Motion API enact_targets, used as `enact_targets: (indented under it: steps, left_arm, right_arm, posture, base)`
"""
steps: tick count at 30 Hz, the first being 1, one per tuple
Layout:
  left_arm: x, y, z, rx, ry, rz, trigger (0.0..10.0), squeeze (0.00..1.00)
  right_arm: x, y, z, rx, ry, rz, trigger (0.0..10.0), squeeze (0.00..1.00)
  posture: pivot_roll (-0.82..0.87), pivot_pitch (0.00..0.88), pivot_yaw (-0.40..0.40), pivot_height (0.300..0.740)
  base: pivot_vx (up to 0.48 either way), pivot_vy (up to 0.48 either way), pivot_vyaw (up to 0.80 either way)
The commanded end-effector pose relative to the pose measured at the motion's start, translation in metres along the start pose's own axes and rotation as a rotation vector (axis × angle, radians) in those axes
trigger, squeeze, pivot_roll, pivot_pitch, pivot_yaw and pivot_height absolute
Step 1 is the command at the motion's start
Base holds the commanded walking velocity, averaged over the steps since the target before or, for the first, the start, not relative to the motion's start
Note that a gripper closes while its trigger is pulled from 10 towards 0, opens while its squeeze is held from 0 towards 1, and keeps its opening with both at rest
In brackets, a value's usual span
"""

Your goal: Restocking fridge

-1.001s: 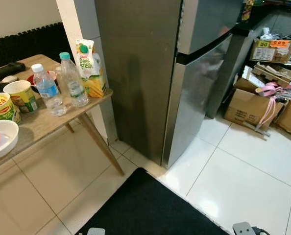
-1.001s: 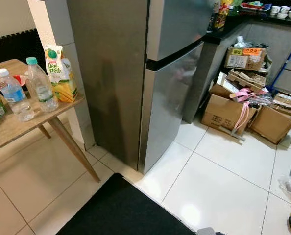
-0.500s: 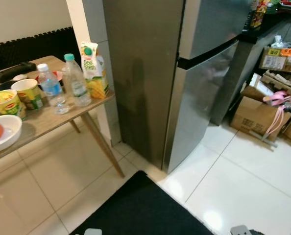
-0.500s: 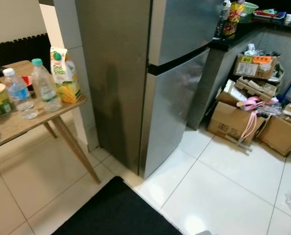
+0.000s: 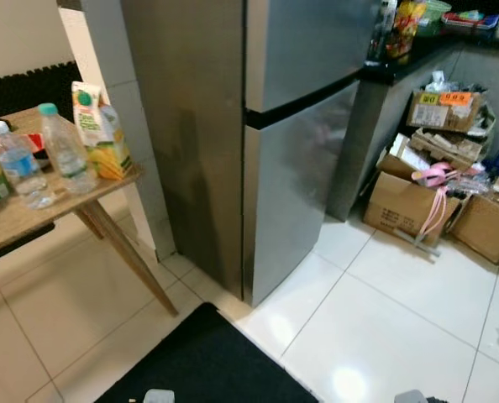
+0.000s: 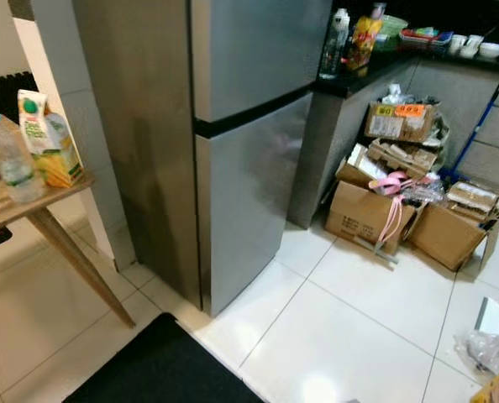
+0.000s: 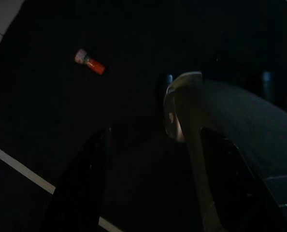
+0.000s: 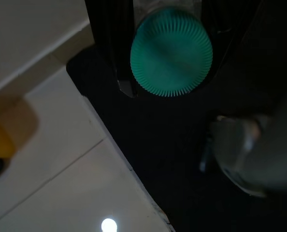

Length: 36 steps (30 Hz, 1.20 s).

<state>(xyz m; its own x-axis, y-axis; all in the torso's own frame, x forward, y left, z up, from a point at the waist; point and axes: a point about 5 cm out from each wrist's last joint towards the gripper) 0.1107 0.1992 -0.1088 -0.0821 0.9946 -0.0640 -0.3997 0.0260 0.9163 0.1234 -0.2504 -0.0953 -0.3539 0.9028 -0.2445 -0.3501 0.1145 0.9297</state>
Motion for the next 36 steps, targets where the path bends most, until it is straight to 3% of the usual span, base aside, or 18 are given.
enact_targets:
  steps: [1, 8, 14, 26, 36]
  left_arm:
    - [-0.004, 0.001, -0.014, 0.057, 0.003, -0.012, 10.0, 0.00]
    - [-0.003, 0.001, -0.014, 0.055, 0.007, -0.008, 10.0, 0.00]
    - [-0.002, 0.001, -0.014, 0.044, 0.017, 0.009, 10.0, 0.00]
    - [-0.003, 0.000, -0.009, 0.021, 0.044, 0.007, 10.0, 0.00]
    - [-0.006, 0.000, -0.007, 0.015, 0.043, 0.000, 10.0, 0.00]
  right_arm:
    - [-0.003, 0.001, -0.001, 0.000, 0.004, -0.011, 10.0, 0.00]
    - [-0.004, 0.001, -0.003, -0.003, 0.007, -0.006, 10.0, 0.00]
    - [-0.003, 0.001, -0.003, -0.011, 0.020, 0.006, 10.0, 0.00]
    - [0.002, 0.002, -0.012, 0.009, 0.037, 0.012, 10.0, 0.00]
    - [0.003, 0.000, -0.004, -0.004, 0.037, 0.002, 10.0, 0.00]
  posture:
    - [-0.08, 0.000, -0.010, 0.740]
    - [-0.08, 0.000, -0.010, 0.740]
    - [-0.08, 0.000, -0.007, 0.740]
    - [-0.08, 0.000, -0.006, 0.740]
    - [-0.08, 0.000, -0.009, 0.740]
  base:
    - [0.000, -0.435, 0.00]
    - [0.000, -0.400, 0.00]
    - [0.000, 0.000, 0.00]
    - [0.000, 0.000, 0.79]
    - [0.000, 0.000, 0.00]
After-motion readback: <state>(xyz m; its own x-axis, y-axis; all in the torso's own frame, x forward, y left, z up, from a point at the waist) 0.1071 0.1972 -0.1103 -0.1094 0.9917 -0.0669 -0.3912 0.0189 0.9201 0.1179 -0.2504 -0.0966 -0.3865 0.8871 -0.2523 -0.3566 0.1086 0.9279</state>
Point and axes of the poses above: a point about 5 cm out from each wrist's last joint towards the gripper, its own y axis pointing back from the gripper into the wrist, its own z axis along the axis of the wrist's last joint, x = y × z, and after that the axes turned 8 degrees about y, right-handed
